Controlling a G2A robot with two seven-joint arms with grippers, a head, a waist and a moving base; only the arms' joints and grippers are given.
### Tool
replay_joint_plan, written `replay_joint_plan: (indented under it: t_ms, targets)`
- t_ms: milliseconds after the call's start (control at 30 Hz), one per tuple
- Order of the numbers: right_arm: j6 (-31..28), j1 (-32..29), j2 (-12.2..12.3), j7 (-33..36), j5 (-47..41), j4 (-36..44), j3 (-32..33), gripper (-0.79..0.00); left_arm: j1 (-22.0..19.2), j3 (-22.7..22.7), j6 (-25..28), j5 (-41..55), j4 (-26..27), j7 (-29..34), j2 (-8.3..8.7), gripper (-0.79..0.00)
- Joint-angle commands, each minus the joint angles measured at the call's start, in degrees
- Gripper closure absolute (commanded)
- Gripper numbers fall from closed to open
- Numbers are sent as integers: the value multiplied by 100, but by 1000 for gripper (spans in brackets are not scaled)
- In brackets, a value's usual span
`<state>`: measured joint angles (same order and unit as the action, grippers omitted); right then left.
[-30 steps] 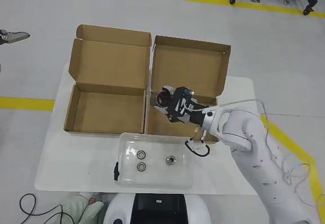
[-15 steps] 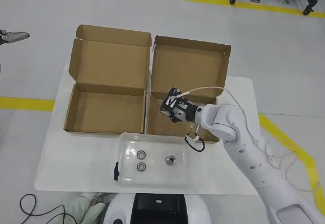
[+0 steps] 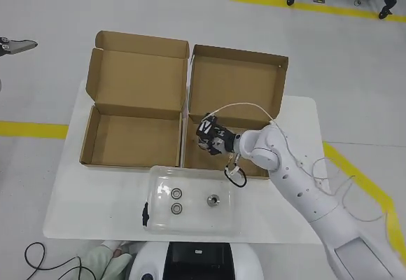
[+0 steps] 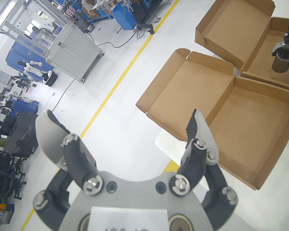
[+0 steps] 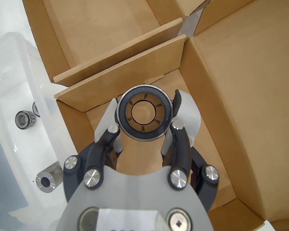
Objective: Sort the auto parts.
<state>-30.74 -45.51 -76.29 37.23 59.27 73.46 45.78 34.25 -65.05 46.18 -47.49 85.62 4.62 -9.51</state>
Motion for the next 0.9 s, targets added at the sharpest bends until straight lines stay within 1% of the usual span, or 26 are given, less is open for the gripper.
replay_joint_plan:
  t_ms: [0, 67, 200, 467, 500, 533, 567, 600, 633, 867]
  targets:
    - [40, 66, -40, -119, 41, -167, -83, 0, 0, 0, 0, 0, 0, 0, 0, -785]
    - [137, 122, -79, -326, 144, -307, -149, 0, 0, 0, 0, 0, 0, 0, 0, -785]
    - [280, 215, -153, -495, 302, -514, -289, 0, 0, 0, 0, 0, 0, 0, 0, -785]
    - [203, 418, -333, -456, 77, -1063, -551, 0, 0, 0, 0, 0, 0, 0, 0, -785]
    - [196, 438, -349, -469, 62, -1104, -566, -49, 0, 0, 0, 0, 0, 0, 0, -785]
    - [173, 452, -362, -506, 25, -1143, -568, -212, 0, 0, 0, 0, 0, 0, 0, -785]
    - [146, 468, -371, -543, 10, -1182, -565, -357, 0, 0, 0, 0, 0, 0, 0, -785]
    - [122, 486, -376, -561, 19, -1213, -563, -554, 0, 0, 0, 0, 0, 0, 0, -785]
    - [92, 496, -380, -570, 25, -1237, -561, -785, 0, 0, 0, 0, 0, 0, 0, -785]
    - [-1, 475, -359, -693, 71, -1192, -442, -785, 0, 0, 0, 0, 0, 0, 0, -785]
